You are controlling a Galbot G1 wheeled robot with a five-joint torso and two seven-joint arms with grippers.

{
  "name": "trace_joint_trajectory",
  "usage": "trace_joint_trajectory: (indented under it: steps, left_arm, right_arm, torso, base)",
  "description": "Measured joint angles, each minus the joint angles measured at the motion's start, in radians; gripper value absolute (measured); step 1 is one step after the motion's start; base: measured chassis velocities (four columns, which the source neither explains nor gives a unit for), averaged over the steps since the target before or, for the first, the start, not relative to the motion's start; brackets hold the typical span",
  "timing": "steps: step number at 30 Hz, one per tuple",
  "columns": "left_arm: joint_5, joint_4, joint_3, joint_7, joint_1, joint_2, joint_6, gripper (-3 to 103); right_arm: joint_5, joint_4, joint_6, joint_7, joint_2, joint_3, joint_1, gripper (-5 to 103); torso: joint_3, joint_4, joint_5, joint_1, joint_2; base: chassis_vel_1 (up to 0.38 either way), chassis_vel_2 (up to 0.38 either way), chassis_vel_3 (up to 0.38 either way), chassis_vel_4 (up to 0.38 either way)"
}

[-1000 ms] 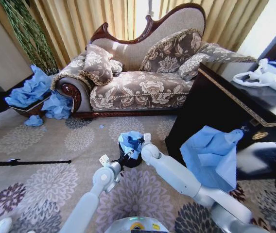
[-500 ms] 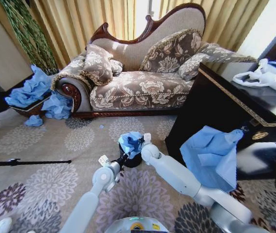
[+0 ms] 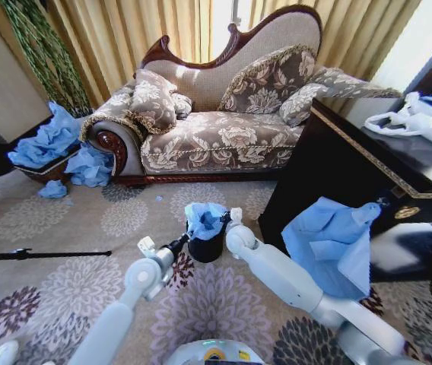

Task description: Place a garbage bag over the trash bin.

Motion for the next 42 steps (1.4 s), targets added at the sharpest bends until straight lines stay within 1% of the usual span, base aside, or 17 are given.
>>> trace_joint_trajectory:
  steps: [1,2,5,8,10,14,16,19,22,24,25,26,28,29,32,36,42]
  left_arm:
    - [-0.004,-0.01,-0.01,0.003,0.004,0.014,0.0,0]
    - [-0.004,-0.01,-0.01,0.003,0.004,0.014,0.0,0]
    - [-0.029,-0.053,-0.041,0.008,0.015,0.065,0.001,0]
    - [-0.05,-0.073,-0.056,0.004,0.016,0.081,0.003,0]
    - [-0.082,-0.099,-0.076,-0.026,0.019,0.093,0.011,0]
    - [-0.095,-0.127,-0.095,-0.051,0.031,0.104,0.016,0]
    - [-0.102,-0.152,-0.121,-0.09,0.052,0.111,0.029,0]
    - [-0.103,-0.151,-0.139,-0.105,0.072,0.109,0.042,0]
    - [-0.092,-0.118,-0.146,-0.108,0.087,0.101,0.05,0]
    - [-0.067,-0.066,-0.132,-0.1,0.088,0.084,0.056,0]
    - [-0.067,-0.066,-0.132,-0.1,0.088,0.084,0.056,0]
    - [-0.047,-0.024,-0.116,-0.084,0.084,0.069,0.06,0]
    - [-0.019,0.022,-0.095,-0.064,0.077,0.048,0.063,0]
    - [-0.019,0.022,-0.095,-0.064,0.077,0.048,0.063,0]
    - [0.001,0.056,-0.078,-0.046,0.074,0.02,0.069,0]
    - [0.022,0.078,-0.072,-0.027,0.074,0.008,0.07,0]
    - [0.055,0.142,-0.061,0.013,0.05,-0.006,0.061,0]
  right_arm:
    - [0.003,0.011,-0.001,0.003,-0.01,0.004,-0.006,0]
    - [0.003,0.011,-0.001,0.003,-0.01,0.004,-0.006,0]
    - [0.03,0.07,-0.01,0.019,-0.05,0.016,-0.034,0]
    - [0.05,0.103,-0.013,0.031,-0.066,0.019,-0.052,0]
    - [0.067,0.13,-0.016,0.044,-0.074,0.022,-0.072,0]
    - [0.069,0.15,-0.017,0.049,-0.081,0.027,-0.095,0]
    - [0.067,0.166,-0.017,0.049,-0.088,0.038,-0.125,0]
    - [0.059,0.164,-0.016,0.047,-0.085,0.048,-0.15,0]
    - [0.044,0.143,-0.013,0.041,-0.07,0.059,-0.182,0]
    - [0.023,0.11,-0.006,0.029,-0.049,0.068,-0.206,0]
    - [0.023,0.11,-0.006,0.029,-0.049,0.068,-0.206,0]
    - [-0.001,0.081,0.002,0.017,-0.035,0.07,-0.22,0]
    - [-0.02,0.054,0.007,0.006,-0.022,0.071,-0.229,0]
    - [-0.02,0.054,0.007,0.006,-0.022,0.071,-0.229,0]
    - [-0.03,0.034,0.01,-0.001,-0.016,0.078,-0.246,0]
    - [-0.037,0.017,0.014,-0.014,-0.014,0.086,-0.256,0]
    - [-0.065,-0.059,0.037,-0.062,0.013,0.098,-0.24,0]
  torso:
    - [0.0,-0.0001,0.0001,0.0,0.0]
    - [0.0,-0.0001,0.0001,0.0,0.0]
    - [0.0,0.0003,0.0,0.0,0.0]
    - [0.0,-0.0002,0.0,0.0,0.0]
    - [0.0,0.0,0.0001,0.0,0.0]
    - [0.0,0.0003,0.0001,0.0,0.0]
    - [0.0,0.0,0.0001,0.0,0.0]
    - [0.0,0.0001,0.0001,0.0,0.0]
    - [0.0,0.0002,0.0,0.0,0.0]
    - [0.0,0.0002,0.0002,0.0,0.0]
    - [0.0,0.0002,0.0002,0.0,0.0]
    - [0.0,0.0002,0.0,0.0,0.0]
    - [0.0,0.0002,0.0,0.0,0.0]
    - [0.0,0.0002,0.0,0.0,0.0]
    - [0.0,0.0001,0.0,0.0,0.0]
    - [0.0,0.0,0.0,0.0,0.0]
    - [0.0,0.0001,0.0001,0.0,0.0]
  base:
    - [0.0,0.0,0.0,0.0]
    - [0.0,0.0,0.0,0.0]
    - [0.0,0.0,0.0,0.0]
    - [0.0,0.0,0.0,0.0]
    - [0.0,0.0,0.0,0.0]
    - [0.0,0.0,0.0,0.0]
    - [0.0,0.0,0.0,0.0]
    - [0.0,0.0,0.0,0.0]
    - [0.0,0.0,0.0,0.0]
    - [0.0,0.0,0.0,0.0]
    - [0.0,0.0,0.0,0.0]
    - [0.0,0.0,0.0,0.0]
    - [0.0,0.0,0.0,0.0]
    - [0.0,0.0,0.0,0.0]
    - [0.0,0.0,0.0,0.0]
    - [0.0,0.0,0.0,0.0]
    - [0.0,0.0,0.0,0.0]
